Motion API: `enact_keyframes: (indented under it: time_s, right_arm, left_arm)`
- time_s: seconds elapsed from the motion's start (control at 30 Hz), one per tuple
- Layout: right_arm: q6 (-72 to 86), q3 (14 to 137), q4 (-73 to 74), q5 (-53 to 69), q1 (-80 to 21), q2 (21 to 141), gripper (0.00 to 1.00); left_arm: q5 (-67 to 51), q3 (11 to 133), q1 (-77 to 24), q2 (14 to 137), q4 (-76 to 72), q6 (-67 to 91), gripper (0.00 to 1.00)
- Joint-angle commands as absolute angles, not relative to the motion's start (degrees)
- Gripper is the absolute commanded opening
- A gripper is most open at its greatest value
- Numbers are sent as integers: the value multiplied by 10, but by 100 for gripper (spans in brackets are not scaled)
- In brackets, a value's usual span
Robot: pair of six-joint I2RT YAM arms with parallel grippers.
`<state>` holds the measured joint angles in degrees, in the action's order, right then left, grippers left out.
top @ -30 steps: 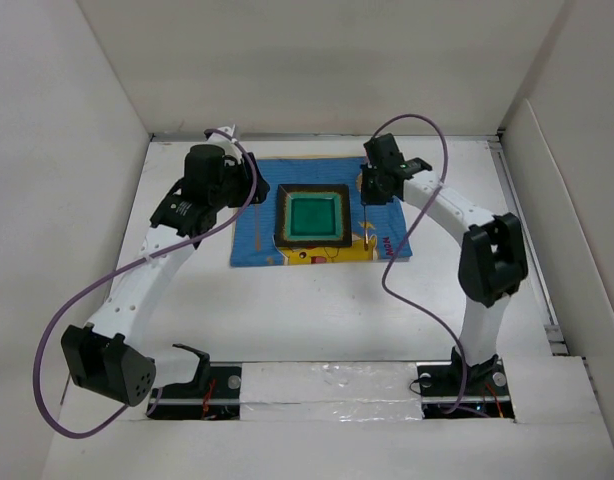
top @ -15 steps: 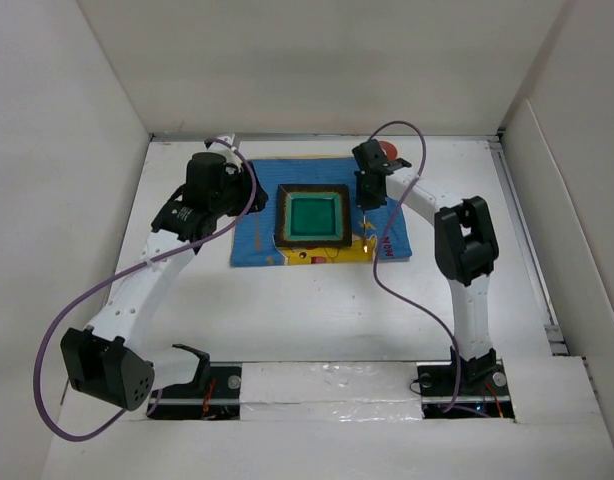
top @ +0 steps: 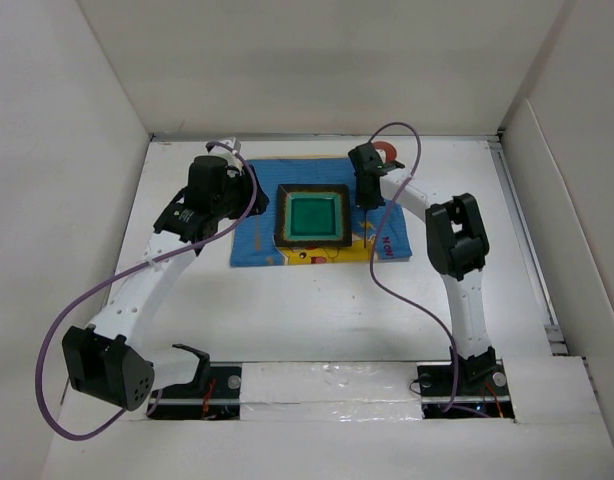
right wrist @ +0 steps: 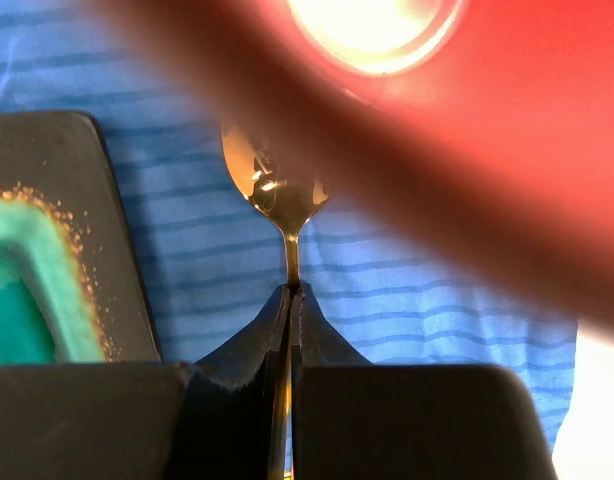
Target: Set the dinner table for one person
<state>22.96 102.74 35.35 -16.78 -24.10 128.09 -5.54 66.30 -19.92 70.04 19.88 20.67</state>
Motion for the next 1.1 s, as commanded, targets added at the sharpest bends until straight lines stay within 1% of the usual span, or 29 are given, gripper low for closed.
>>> enact_keyframes:
  time_s: [0.0,0.13,0.23,0.27,0.33,0.37,0.4,0.43,0.53,0.57,0.63,0.67,0.73,0.77,0.8,0.83,0.9,0.93,0.97,1.0,1.07]
  right_arm:
    - [251,1050,319,-209,-246,1288,0]
    - [265,1014,290,-216,-257,1259,1]
    - [272,994,267,-221,-264,1241,11]
    - [273,993,266,-225,-269,1239,18]
    - [274,994,264,-224,-269,1236,22]
    - [274,995,265,-223,-275,1231,27]
    - [276,997,267,-224,-275,1229,29]
    - [280,991,267,-225,-280,1219,34]
    - [286,978,265,-228,-294,1194,37]
    - [287,964,260,-230,-294,1182,40]
    - [294,952,262,-235,-313,1147,44]
    - [295,946,262,-236,-318,1135,48]
    - [299,925,264,-249,-332,1088,52]
    - [301,919,266,-255,-332,1072,58]
    - [309,909,272,-268,-340,1054,60]
    - [336,900,279,-291,-352,1010,61]
    - [347,868,259,-315,-366,950,69]
    - [346,831,224,-311,-380,891,72]
    - [335,814,205,-298,-380,862,100]
    - [326,807,202,-251,-380,842,100]
    - [337,825,248,-236,-380,787,100]
  left_arm:
    - [-53,662,-202,688,181,211,47]
    - [-52,658,-202,686,176,212,47]
    - [-55,654,-202,688,169,215,47]
    - [-56,654,-202,689,168,215,47]
    - [-58,654,-202,693,164,216,47]
    - [-56,654,-202,693,163,216,47]
    - [-57,656,-202,695,162,216,47]
    - [-52,657,-202,695,162,215,47]
    - [-46,657,-202,693,161,216,47]
    - [-40,658,-202,693,160,216,47]
    - [-25,668,-202,693,163,214,47]
    - [-19,671,-202,693,164,213,47]
    - [-9,685,-202,693,162,210,47]
    - [-6,689,-202,693,161,208,47]
    - [-7,693,-202,693,158,208,47]
    - [-10,706,-202,693,153,207,48]
    - [-12,719,-202,696,149,212,48]
    - [-14,730,-202,696,145,215,48]
    - [-14,737,-202,696,141,218,48]
    - [-14,744,-202,693,139,222,48]
    - [-16,767,-202,689,131,226,49]
